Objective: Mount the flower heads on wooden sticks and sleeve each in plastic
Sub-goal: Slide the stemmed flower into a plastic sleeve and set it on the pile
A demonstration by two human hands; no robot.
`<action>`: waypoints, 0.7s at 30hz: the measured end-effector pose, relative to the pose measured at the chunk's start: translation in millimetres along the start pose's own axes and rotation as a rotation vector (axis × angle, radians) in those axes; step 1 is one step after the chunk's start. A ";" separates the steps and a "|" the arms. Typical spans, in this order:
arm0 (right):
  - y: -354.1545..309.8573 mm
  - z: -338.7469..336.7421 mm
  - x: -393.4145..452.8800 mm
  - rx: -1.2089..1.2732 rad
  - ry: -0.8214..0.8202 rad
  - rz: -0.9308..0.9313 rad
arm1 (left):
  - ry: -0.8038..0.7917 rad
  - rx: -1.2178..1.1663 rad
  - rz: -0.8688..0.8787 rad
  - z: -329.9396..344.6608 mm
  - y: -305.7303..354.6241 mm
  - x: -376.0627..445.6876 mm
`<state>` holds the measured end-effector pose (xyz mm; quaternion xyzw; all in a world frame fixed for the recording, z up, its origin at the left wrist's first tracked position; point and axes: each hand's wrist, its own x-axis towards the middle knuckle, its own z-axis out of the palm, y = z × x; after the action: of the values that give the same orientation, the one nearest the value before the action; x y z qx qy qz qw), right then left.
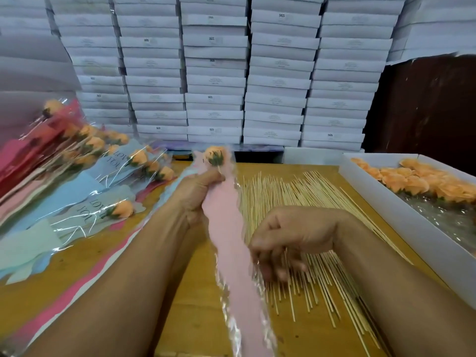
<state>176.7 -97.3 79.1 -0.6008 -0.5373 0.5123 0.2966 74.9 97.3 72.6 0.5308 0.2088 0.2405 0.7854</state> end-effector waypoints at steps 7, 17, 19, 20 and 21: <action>-5.1 16.2 8.6 0.040 -0.127 0.013 | 0.205 0.025 0.093 -6.2 10.8 12.5; -9.3 24.2 14.5 0.127 0.152 -0.040 | -0.013 0.368 -0.015 -2.9 7.2 -55.0; -9.9 27.4 16.4 0.124 0.189 -0.035 | -0.114 0.338 -0.053 -0.4 1.6 -76.6; -10.2 29.1 17.3 0.122 0.199 -0.035 | -0.134 0.319 -0.053 1.0 -1.2 -83.7; -10.5 30.7 18.1 0.120 0.204 -0.039 | -0.131 0.304 -0.044 2.5 -3.9 -88.6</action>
<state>142.6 -83.5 74.0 -0.6207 -0.4841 0.4737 0.3950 6.4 41.1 76.2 0.6532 0.2027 0.1542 0.7131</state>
